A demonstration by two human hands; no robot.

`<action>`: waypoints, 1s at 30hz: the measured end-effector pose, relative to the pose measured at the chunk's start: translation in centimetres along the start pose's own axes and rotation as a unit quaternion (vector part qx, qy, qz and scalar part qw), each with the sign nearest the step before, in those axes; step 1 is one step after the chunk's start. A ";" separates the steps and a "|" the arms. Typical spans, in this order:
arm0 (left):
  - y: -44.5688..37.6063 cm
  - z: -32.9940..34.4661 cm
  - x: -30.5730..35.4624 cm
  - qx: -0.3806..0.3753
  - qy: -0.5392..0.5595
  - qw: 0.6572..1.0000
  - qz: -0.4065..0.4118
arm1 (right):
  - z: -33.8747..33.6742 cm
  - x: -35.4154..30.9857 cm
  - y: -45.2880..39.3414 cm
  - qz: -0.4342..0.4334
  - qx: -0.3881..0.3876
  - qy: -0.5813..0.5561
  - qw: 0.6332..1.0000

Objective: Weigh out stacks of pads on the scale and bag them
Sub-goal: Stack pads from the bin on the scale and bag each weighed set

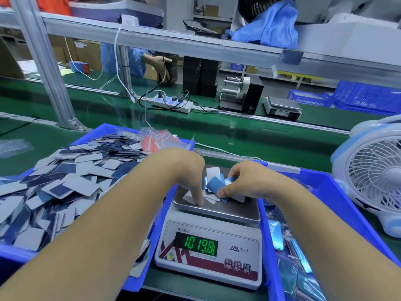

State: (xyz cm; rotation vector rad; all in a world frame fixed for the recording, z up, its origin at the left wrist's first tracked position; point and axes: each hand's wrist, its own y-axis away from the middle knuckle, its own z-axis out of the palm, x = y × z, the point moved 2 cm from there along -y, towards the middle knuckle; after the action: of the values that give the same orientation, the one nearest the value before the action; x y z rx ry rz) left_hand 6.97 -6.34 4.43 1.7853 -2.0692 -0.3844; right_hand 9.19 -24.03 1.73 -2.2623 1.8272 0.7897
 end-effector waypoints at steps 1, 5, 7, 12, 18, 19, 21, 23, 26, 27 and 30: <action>0.2 0.1 -0.2 0.005 0.001 1.000 -0.003 | 0.0 0.0 0.0 0.001 0.004 0.000 1.000; 0.8 0.3 -0.7 0.024 0.023 0.999 -0.008 | 0.1 0.1 -0.1 -0.009 0.012 -0.017 1.000; 1.2 0.2 -0.9 0.026 0.027 0.999 -0.004 | 0.2 0.4 -0.1 -0.015 0.012 -0.044 0.999; 1.3 0.0 -3.0 0.053 0.060 0.997 -0.007 | 0.5 1.0 -0.1 -0.015 0.015 -0.090 0.996; 1.8 -0.7 -4.3 0.266 0.203 0.942 0.039 | 0.6 1.0 -0.2 -0.006 0.010 -0.101 0.995; 1.9 -0.4 -3.5 0.281 0.215 0.933 0.069 | 0.6 1.0 -0.2 -0.003 0.009 -0.103 0.995; 1.8 0.9 -1.7 0.263 0.209 0.934 0.120 | 0.7 0.9 -0.1 -0.001 0.009 -0.104 0.994; 1.7 2.2 -0.6 0.242 0.181 0.941 0.152 | 0.6 0.7 0.1 0.000 0.010 -0.102 0.995; 1.5 3.0 -1.0 0.219 0.164 0.946 0.174 | 0.5 0.4 0.3 -0.003 0.013 -0.079 0.997; 1.5 3.1 -1.3 0.212 0.162 0.947 0.179 | 0.5 0.4 0.3 -0.004 0.013 -0.074 0.997; 1.5 3.5 -1.7 0.199 0.149 0.950 0.191 | 0.4 0.3 0.5 -0.001 0.001 -0.091 0.996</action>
State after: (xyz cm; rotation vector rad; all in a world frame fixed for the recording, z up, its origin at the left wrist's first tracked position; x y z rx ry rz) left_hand 4.28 -4.55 1.80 1.4635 -2.3026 0.4142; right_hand 8.65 -24.21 1.32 -2.1131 1.7421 0.9591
